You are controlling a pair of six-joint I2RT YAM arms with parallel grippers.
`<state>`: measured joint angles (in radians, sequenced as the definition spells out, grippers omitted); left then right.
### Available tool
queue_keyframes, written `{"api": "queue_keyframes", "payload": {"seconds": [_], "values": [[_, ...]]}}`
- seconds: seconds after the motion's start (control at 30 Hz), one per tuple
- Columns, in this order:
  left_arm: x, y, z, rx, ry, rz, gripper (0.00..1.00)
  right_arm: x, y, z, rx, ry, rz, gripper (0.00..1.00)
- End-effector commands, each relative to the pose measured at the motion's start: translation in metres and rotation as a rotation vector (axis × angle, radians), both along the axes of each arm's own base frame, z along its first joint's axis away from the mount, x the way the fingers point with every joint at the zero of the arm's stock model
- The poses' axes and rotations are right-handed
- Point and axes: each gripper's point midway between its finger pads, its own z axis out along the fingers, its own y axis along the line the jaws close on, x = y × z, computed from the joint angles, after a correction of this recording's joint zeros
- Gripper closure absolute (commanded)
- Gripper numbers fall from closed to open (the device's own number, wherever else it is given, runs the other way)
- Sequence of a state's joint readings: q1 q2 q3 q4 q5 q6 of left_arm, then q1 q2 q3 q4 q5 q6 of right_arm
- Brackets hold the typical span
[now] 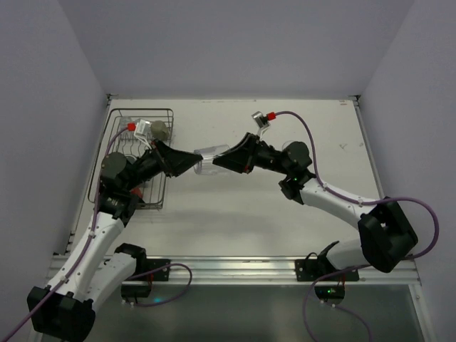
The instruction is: Unload the cups from the dish rack
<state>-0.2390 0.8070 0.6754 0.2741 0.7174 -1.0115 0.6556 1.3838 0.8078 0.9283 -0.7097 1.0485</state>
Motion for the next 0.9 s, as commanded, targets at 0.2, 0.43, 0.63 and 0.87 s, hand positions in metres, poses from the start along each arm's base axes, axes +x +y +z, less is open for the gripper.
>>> {"api": "queue_keyframes", "payload": {"seconds": [0.2, 0.43, 0.63, 0.87], "values": [[0.016, 0.017, -0.002, 0.201, -0.035, 0.164, 0.05, 0.022, -0.027, 0.006, 0.016, -0.01, -0.143, 1.0], [0.028, 0.082, -0.034, 0.55, -0.01, 0.474, 0.0, 0.067, -0.098, -0.059, -0.472, -0.041, -0.482, 1.0], [0.025, 0.11, -0.095, 0.742, 0.078, 0.539, 0.0, 0.11, -0.184, -0.066, -0.944, -0.062, -0.837, 1.0], [0.022, 0.118, -0.102, 0.777, 0.053, 0.561, 0.0, 0.139, -0.231, -0.087, -1.215, 0.043, -0.913, 1.0]]}}
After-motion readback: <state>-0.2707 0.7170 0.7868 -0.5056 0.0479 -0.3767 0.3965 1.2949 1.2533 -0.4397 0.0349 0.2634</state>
